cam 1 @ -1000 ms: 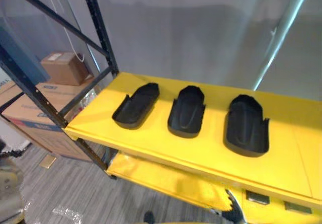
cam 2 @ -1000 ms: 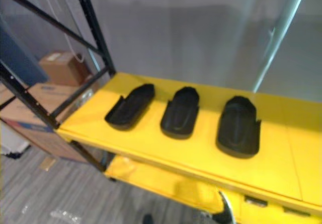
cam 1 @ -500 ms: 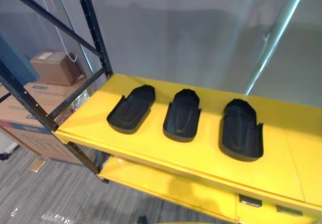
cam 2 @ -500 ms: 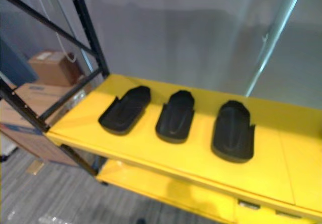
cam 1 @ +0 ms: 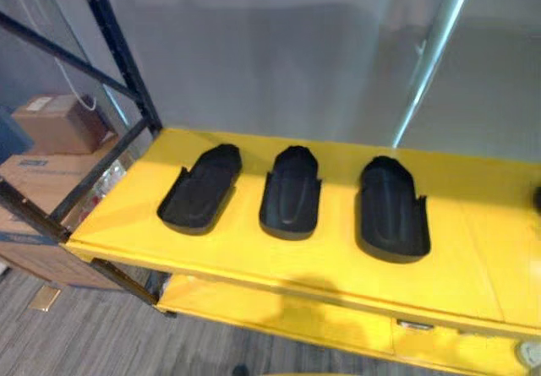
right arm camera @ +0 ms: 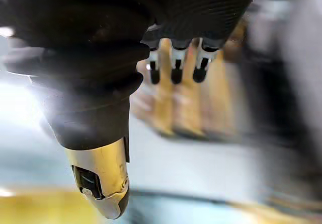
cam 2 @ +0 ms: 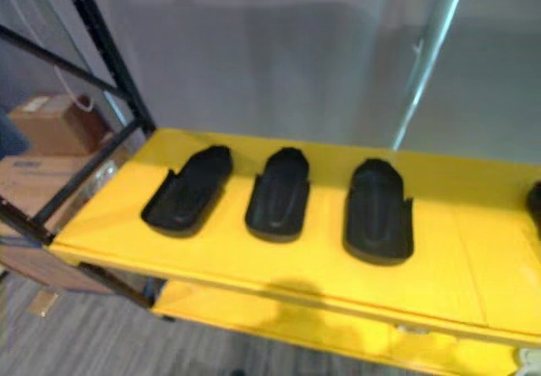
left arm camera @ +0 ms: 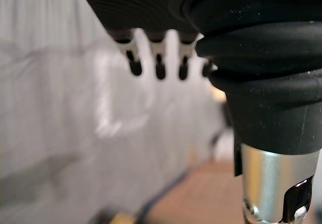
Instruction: Walk over and take plastic housings, then place them on the shelf
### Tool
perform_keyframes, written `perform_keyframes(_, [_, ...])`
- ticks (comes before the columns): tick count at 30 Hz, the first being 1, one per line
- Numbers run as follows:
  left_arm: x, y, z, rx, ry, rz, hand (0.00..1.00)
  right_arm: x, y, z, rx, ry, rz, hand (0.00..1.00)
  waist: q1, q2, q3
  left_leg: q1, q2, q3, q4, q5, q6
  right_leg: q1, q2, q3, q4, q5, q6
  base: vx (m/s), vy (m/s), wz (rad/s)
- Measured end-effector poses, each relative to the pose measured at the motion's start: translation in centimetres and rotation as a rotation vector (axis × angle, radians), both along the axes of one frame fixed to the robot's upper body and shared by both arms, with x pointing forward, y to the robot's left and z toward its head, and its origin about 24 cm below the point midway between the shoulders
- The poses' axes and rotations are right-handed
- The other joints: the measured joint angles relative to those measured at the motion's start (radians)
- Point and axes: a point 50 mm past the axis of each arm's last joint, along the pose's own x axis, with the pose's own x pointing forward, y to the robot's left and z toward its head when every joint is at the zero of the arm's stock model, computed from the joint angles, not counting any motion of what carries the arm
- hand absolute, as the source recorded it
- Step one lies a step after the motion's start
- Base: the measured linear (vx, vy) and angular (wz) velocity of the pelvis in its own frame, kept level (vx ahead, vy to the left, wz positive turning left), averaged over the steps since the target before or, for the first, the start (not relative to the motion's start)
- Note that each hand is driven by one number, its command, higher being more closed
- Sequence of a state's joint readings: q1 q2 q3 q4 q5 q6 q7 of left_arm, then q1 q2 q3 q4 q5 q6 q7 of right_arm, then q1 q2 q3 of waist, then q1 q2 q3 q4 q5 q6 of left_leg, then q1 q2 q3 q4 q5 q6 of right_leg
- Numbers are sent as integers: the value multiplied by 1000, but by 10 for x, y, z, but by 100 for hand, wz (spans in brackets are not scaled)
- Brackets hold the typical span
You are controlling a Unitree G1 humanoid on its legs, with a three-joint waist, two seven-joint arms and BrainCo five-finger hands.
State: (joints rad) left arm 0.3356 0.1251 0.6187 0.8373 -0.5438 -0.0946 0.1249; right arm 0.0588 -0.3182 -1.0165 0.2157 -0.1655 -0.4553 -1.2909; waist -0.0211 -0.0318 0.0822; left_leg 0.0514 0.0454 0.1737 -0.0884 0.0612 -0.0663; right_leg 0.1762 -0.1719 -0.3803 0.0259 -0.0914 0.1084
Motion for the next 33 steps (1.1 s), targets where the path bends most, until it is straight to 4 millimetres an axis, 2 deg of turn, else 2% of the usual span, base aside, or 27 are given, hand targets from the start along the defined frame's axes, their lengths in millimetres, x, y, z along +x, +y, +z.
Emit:
perform_keyframes(1, [4, -8, -4, -58, -7, -61, 0, 13, 3, 23, -110, -23, 70, 0, -4, -7, 1, 1, 1, 1, 0, -1, -1, 0, 1, 1, 1, 0, 0, 54, -27, -21])
perform_keyframes(2, [6, -12, -7, -87, -10, -96, 0, 21, 6, 33, -158, -32, 126, 0, -10, -11, 3, 1, 2, 3, 0, -1, -1, -1, 1, 1, 1, 1, 0, 32, -21, -7])
perform_keyframes(3, [9, -20, -11, -136, -7, -161, 0, 41, 14, 51, -245, -30, 277, 0, -22, -19, 7, 3, 2, 6, 0, -1, -2, -2, 1, 4, 3, 2, 1, 17, -10, -8])
perform_keyframes(4, [10, -25, -13, -160, 1, -192, 0, 52, 19, 58, -286, -20, 369, 0, -23, -19, 7, 4, 3, 10, 0, -2, -3, -3, 0, 8, 4, 2, 1, 7, -3, -22])
perform_keyframes(6, [6, -38, -20, -226, 23, -275, 0, 97, 55, 83, -425, 0, 850, 0, -18, -33, 18, 13, 9, 31, 0, -6, -7, -11, 2, 32, 8, 3, 3, -22, 3, -28])
perform_keyframes(7, [5, -41, -22, -238, 24, -283, 0, 106, 66, 88, -458, 3, 978, 0, -17, -35, 19, 13, 9, 30, 0, -6, -7, -11, 1, 32, 8, 3, 3, -43, 0, -10])
perform_keyframes(8, [5, -45, -23, -251, 19, -298, 0, 122, 88, 96, -515, 6, 1229, 0, -10, -36, 18, 14, 9, 30, 0, -6, -7, -11, 0, 30, 9, 3, 3, -39, -1, 2])
perform_keyframes(10, [10, -50, -24, -245, 12, -345, 0, 146, 123, 100, -579, 51, 1600, 0, 12, -34, 19, 11, 6, 24, 0, -5, -7, -11, -2, 25, 9, 3, 3, -31, 7, 7])
perform_keyframes(11, [11, -50, -23, -237, 10, -355, 0, 153, 132, 99, -588, 68, 1696, 0, 18, -33, 19, 7, 5, 18, 0, -5, -6, -11, -2, 20, 9, 2, 3, -36, 2, 28])
perform_keyframes(13, [16, -48, -22, -205, -7, -370, 0, 175, 169, 100, -641, 108, 1982, 0, 27, -28, 21, -27, -3, -30, -1, 10, 0, -16, -3, -27, 8, 2, 2, -41, -14, 53])
perform_keyframes(14, [17, -47, -21, -194, -8, -380, 0, 179, 178, 101, -659, 117, 2029, 0, 34, -27, 23, -35, -4, -39, -1, 14, 0, -17, -3, -36, 7, 2, 3, -33, -20, 55])
perform_keyframes(16, [20, -48, -20, -177, -6, -422, 0, 201, 212, 110, -705, 138, 2200, 0, 63, -25, 44, -41, -6, -83, -1, 30, 2, 3, -2, -78, 6, 3, 3, -24, -30, 51])
perform_keyframes(17, [21, -49, -21, -180, -10, -438, 0, 206, 218, 112, -706, 149, 2225, 0, 71, -25, 45, -45, -7, -87, 0, 33, 2, 5, -1, -87, 5, 3, 3, -36, -38, 49])
perform_keyframes(19, [25, -56, -22, -189, -14, -501, 0, 225, 240, 117, -711, 208, 2283, 0, 114, -26, 47, -69, -9, -120, 0, 48, 2, 6, 0, -116, 6, 3, 3, -29, -25, 47])
perform_keyframes(20, [26, -57, -22, -190, -9, -518, 0, 227, 245, 118, -719, 224, 2287, 0, 124, -27, 48, -72, -9, -129, 1, 51, 2, 8, 0, -119, 6, 3, 2, -21, -17, 41])
perform_keyframes(22, [20, -63, -25, -212, 17, -539, 0, 231, 269, 121, -762, 242, 2342, 0, 149, -29, 47, -67, -10, -140, 1, 56, 1, 20, 1, -134, 10, 0, -2, -28, -25, 22])
perform_keyframes(26, [18, -66, -26, -213, 45, -586, 0, 226, 294, 130, -902, 301, 2402, 0, 147, -29, 47, -64, -5, -135, 0, 63, 1, 20, 4, -130, 16, -2, -5, -55, -20, -4])
perform_keyframes(31, [21, -67, -26, -207, 68, -652, 0, 203, 337, 130, -1117, 399, 2579, 0, 145, -27, 47, -51, 15, -109, -1, 63, 0, 7, 19, -94, 16, -8, -15, -96, -18, -20])
perform_keyframes(32, [25, -68, -26, -206, 63, -660, 0, 194, 355, 127, -1241, 523, 2581, 0, 144, -28, 47, -52, 21, -107, -1, 63, 0, 1, 25, -86, 18, -9, -16, -97, -24, -11])
perform_keyframes(33, [25, -68, -26, -205, 63, -662, 0, 192, 360, 126, -1272, 561, 2582, 0, 144, -28, 47, -53, 23, -108, -1, 63, -1, 1, 27, -86, 17, -8, -16, -86, -25, -7])
